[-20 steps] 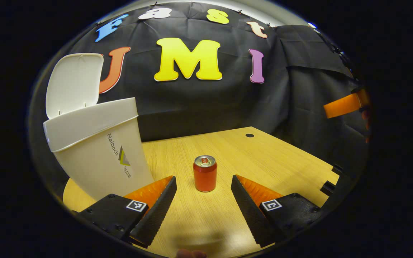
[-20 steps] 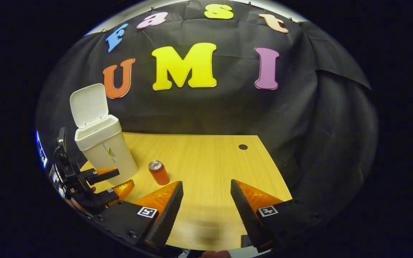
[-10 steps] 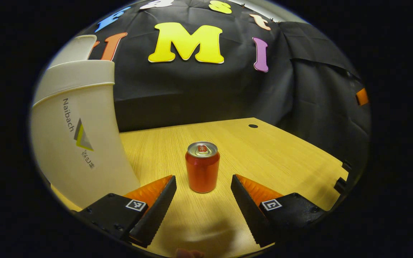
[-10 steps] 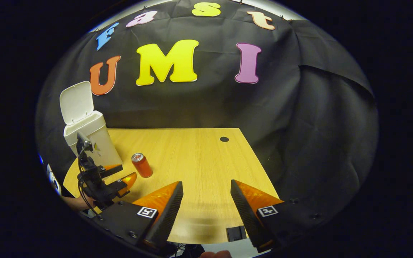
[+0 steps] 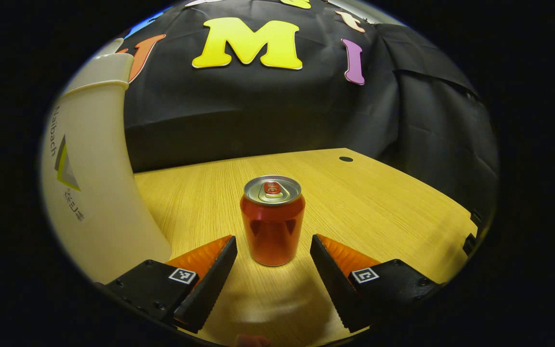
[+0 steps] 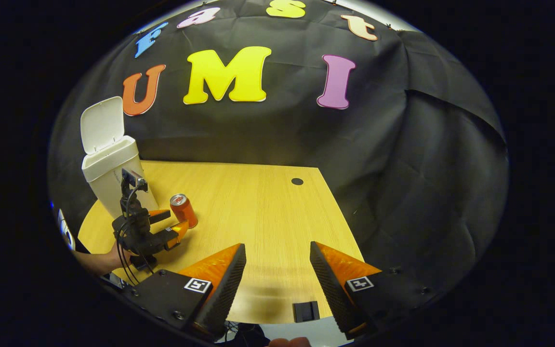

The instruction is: Press the lid of the desktop garbage bin to open it, pick up the crumpled paper on the desktop and throw it into the bin, then pick up the pop can on the desktop and drop it into the bin, and finally close the garbage bin lid.

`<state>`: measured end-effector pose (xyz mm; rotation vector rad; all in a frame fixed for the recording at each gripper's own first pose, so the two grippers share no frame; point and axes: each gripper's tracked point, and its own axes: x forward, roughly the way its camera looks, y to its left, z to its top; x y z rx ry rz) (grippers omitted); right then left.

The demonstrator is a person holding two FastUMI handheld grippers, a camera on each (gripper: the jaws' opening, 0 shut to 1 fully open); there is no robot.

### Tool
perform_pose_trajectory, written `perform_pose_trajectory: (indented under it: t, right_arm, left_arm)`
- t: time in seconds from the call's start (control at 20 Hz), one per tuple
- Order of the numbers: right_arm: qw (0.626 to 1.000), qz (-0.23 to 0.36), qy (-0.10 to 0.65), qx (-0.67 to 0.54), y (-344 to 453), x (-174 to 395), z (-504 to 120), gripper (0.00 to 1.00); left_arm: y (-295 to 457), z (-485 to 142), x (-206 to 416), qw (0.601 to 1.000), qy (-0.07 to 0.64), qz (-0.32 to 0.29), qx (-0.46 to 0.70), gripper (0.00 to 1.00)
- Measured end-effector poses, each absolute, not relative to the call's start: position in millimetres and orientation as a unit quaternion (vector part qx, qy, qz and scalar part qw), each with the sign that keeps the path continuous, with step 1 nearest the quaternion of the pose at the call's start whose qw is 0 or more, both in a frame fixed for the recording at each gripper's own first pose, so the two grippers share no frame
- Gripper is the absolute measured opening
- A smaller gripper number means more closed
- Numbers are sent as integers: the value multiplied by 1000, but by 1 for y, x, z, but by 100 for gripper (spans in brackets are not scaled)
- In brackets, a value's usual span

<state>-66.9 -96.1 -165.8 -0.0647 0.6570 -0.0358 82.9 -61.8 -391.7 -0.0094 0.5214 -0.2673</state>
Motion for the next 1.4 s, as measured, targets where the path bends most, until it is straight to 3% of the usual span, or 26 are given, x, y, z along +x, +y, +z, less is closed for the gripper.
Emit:
perform_pose_trajectory:
  t: [0.7,0.8,1.0,1.4]
  right_arm:
    - [939,-32,342,-22,-117,-60,-184,86]
    - [941,-32,337,-24,-116,-58,-182,86]
    - [943,-25,331,-34,-111,-59,-180,86]
    - [948,-9,318,-28,-92,-61,-173,86]
  left_arm:
    - [-66,-407,105,956,264,-127,12,100]
    - [-66,-407,105,955,268,-125,2,88]
    - [-66,-404,105,955,269,-127,3,85]
    - [-58,-328,104,970,210,-122,6,85]
